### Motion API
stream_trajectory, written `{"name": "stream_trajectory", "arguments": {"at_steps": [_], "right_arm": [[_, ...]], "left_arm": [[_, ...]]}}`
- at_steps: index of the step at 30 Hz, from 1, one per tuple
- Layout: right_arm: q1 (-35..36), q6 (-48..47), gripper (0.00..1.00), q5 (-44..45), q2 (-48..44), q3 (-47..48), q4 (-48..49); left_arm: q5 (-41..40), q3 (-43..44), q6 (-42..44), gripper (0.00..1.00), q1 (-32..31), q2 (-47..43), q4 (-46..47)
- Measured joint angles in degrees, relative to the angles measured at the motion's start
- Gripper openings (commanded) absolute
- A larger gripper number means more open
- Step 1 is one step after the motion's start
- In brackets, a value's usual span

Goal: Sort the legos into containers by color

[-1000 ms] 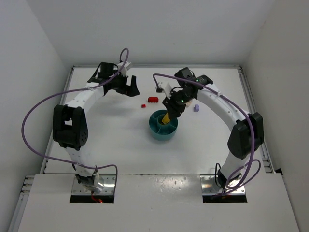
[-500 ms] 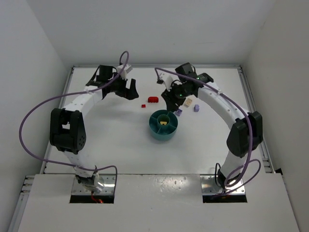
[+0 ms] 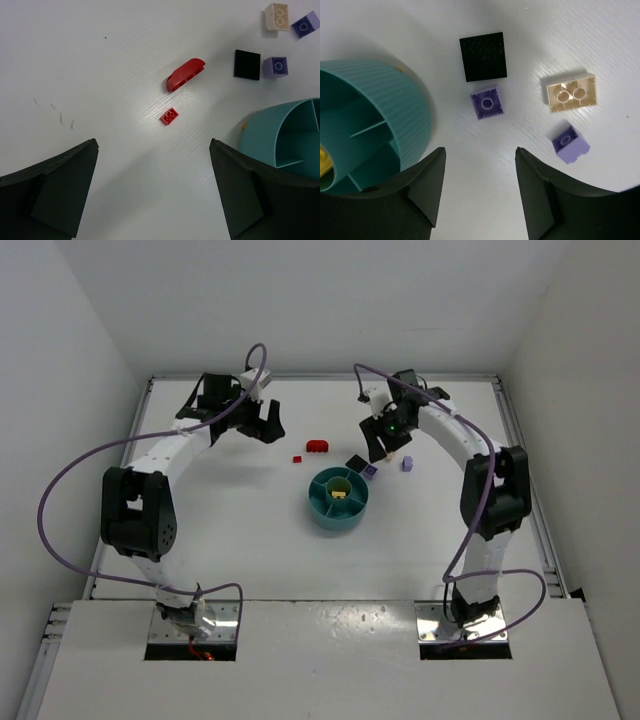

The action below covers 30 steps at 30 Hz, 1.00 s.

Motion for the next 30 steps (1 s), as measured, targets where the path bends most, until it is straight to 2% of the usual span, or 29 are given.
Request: {"name": "stream_trajectory", "arguments": {"at_steps": [3, 9, 30], "right_arm": [[0.2, -1.8, 0.63, 0.0, 3.3, 1.7, -0.6], [0.9, -3.7, 0.64, 1.0, 5.2, 3.1, -0.9], [3.0, -9.6, 0.64, 1.8, 9.2, 3.9, -2.4]], "left_arm": [[-0.5, 0.0, 0.7, 1.0, 0.0, -0.1, 0.2], [-0.9, 0.1, 1.3, 1.0, 0.0, -0.1, 0.2], [-1.6, 1.0, 0.8, 1.0, 0.0, 0.8, 0.1]]}}
